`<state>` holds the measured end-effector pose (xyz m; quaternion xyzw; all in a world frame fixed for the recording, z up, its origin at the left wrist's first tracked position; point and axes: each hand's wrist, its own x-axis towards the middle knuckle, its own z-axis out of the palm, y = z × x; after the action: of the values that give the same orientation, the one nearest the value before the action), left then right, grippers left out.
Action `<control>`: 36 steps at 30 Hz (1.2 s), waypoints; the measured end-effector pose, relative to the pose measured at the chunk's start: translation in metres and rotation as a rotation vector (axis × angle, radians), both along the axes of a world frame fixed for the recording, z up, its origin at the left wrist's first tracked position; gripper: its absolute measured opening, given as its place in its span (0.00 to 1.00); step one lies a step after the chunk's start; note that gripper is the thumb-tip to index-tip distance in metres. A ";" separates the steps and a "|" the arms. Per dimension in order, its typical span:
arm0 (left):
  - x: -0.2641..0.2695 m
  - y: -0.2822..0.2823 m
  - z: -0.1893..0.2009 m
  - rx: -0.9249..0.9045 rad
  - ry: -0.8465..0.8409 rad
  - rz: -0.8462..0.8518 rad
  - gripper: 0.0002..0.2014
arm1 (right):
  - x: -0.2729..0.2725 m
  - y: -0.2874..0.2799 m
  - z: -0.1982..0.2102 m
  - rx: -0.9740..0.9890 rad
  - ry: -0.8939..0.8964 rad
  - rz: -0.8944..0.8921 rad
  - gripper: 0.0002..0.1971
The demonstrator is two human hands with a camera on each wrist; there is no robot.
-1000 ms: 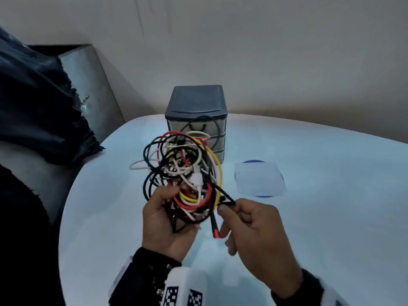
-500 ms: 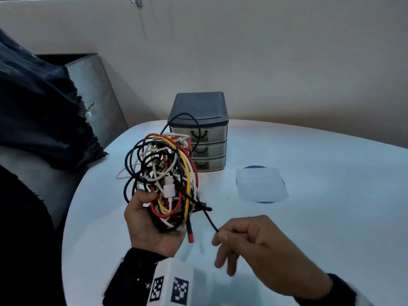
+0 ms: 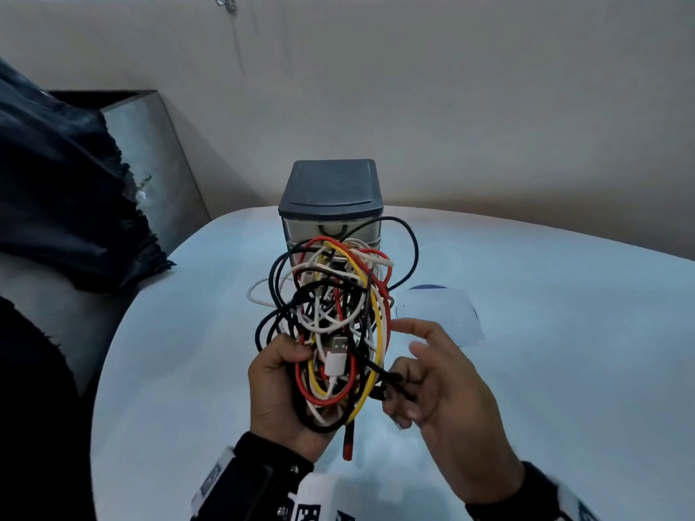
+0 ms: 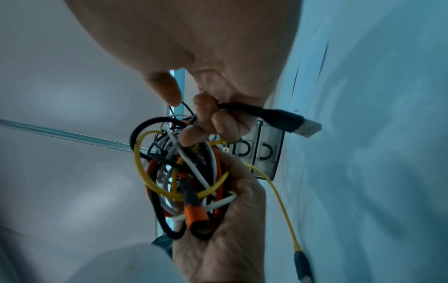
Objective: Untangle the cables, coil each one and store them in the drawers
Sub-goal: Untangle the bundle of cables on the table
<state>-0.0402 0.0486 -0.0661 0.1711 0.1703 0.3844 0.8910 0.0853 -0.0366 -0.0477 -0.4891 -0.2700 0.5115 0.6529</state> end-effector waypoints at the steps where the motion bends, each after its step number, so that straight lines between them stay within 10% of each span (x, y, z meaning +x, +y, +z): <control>1: 0.000 0.000 -0.002 -0.016 0.008 0.004 0.17 | -0.001 0.001 0.001 -0.024 -0.022 -0.016 0.11; 7: 0.003 -0.001 -0.017 -0.092 0.086 -0.043 0.23 | 0.008 0.005 -0.004 -0.103 -0.154 -0.054 0.04; 12: 0.005 -0.001 -0.005 -0.070 0.113 -0.110 0.17 | 0.030 0.006 -0.011 -0.044 -0.617 -0.269 0.06; 18: -0.003 0.017 -0.006 -0.048 0.186 -0.154 0.22 | 0.068 -0.002 0.000 0.073 -0.277 -0.349 0.05; 24: 0.008 0.011 -0.008 -0.080 0.221 -0.138 0.20 | 0.065 -0.004 -0.007 0.193 -0.969 -0.421 0.10; 36: -0.007 0.017 -0.012 -0.215 0.118 0.001 0.26 | 0.034 0.006 -0.029 -0.205 -0.375 0.212 0.05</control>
<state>-0.0468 0.0660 -0.0777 0.0966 0.2629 0.3536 0.8925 0.1191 -0.0304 -0.0762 -0.6084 -0.3829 0.5021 0.4808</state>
